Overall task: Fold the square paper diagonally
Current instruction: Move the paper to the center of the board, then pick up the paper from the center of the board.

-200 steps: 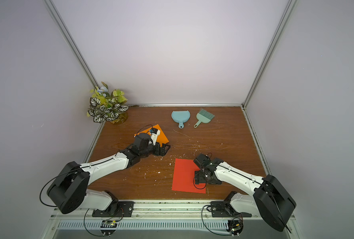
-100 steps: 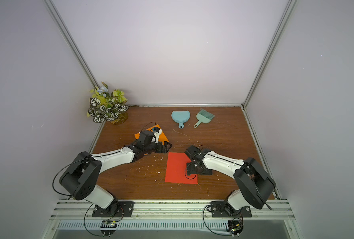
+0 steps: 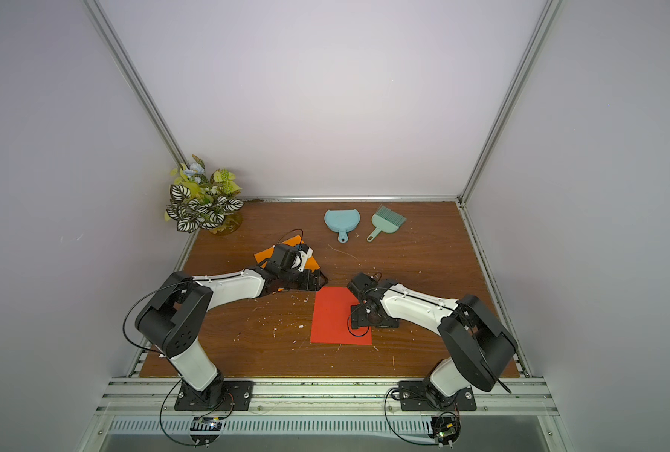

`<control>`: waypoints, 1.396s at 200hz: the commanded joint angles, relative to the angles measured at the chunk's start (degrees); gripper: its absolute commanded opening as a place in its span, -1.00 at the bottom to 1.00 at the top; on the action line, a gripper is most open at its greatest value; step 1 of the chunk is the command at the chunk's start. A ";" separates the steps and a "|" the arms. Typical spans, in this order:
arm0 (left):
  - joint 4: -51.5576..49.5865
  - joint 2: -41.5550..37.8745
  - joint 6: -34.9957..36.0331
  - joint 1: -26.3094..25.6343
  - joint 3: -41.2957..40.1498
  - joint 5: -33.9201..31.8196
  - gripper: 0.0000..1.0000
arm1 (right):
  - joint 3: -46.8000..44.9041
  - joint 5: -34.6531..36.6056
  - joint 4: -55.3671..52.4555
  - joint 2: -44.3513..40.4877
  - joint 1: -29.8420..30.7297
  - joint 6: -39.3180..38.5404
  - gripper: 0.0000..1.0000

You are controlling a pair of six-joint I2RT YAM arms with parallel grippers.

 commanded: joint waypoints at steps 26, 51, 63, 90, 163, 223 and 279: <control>-6.88 3.08 3.59 -0.93 3.61 2.71 0.86 | -1.57 2.48 6.03 3.36 -0.19 -1.52 0.98; -8.20 4.23 4.32 -1.82 4.25 4.02 0.85 | -1.63 2.25 6.22 3.44 -0.21 -1.83 0.98; -8.94 4.66 4.74 -2.10 4.74 4.90 0.85 | -1.60 2.23 6.21 3.50 -0.19 -1.99 0.98; -10.62 4.63 5.05 -2.61 5.06 6.26 0.84 | -1.36 2.30 6.21 3.34 -0.22 -2.12 0.98; -13.37 1.46 2.65 -2.58 2.58 8.07 0.84 | -1.59 1.79 6.47 3.44 -0.31 -2.21 0.98; -11.13 0.15 0.84 -2.58 1.49 8.75 0.56 | -1.95 0.97 7.50 3.55 -0.39 -2.73 0.98; -9.17 -0.05 0.13 -2.61 1.23 8.27 0.44 | -2.38 0.93 7.71 2.92 -0.54 -2.74 0.98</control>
